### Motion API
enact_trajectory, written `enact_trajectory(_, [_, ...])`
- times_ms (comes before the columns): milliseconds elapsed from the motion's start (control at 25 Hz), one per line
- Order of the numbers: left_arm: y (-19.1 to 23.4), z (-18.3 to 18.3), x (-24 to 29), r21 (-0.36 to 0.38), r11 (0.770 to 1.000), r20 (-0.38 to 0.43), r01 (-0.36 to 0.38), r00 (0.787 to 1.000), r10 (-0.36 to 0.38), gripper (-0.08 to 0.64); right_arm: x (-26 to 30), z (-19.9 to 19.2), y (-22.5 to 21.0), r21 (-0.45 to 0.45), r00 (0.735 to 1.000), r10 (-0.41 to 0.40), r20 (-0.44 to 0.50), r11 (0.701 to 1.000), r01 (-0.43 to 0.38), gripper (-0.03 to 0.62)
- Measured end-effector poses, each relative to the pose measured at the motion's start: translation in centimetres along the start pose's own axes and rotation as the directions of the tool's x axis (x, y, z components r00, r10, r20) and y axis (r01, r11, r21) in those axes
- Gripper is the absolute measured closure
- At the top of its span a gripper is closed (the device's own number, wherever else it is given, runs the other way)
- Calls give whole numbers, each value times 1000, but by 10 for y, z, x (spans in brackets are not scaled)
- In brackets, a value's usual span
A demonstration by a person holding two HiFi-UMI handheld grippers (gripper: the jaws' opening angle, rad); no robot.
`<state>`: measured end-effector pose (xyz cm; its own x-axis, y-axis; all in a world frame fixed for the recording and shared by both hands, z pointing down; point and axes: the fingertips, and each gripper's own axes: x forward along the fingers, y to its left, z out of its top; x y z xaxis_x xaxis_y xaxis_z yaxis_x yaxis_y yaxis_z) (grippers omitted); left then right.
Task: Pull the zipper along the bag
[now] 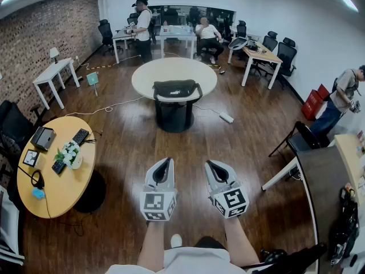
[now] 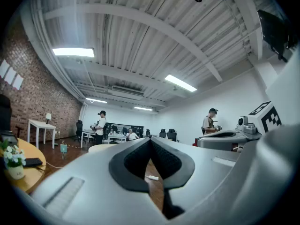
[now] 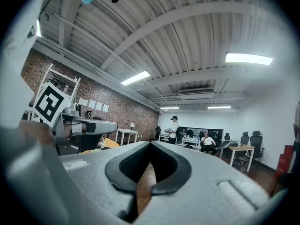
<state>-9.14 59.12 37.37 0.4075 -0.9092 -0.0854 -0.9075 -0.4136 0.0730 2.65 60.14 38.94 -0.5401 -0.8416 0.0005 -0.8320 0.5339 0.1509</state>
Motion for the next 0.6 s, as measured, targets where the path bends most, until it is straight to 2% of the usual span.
enact_trajectory(120, [26,-12,31,-11,1000,-36,-15,999,15,545,39,-7,-14,21,999,46,5,999,-46,603])
enact_trajectory(360, [46,-28,102,-6,1000,-59,-1,998,1,544,103,-34,-71,75,1000,20,-13,997,-19,603])
enact_trajectory(480, [56,-35,158,-3,1000,-64,-2,998,2,544,147,-44,-109,85,999,32,-4,996,-32,603])
enact_trajectory(600, [54,-27,226,27,999,-55,33,998,-31,544,203,-45,-160,100,998,62,-3,993,-61,603])
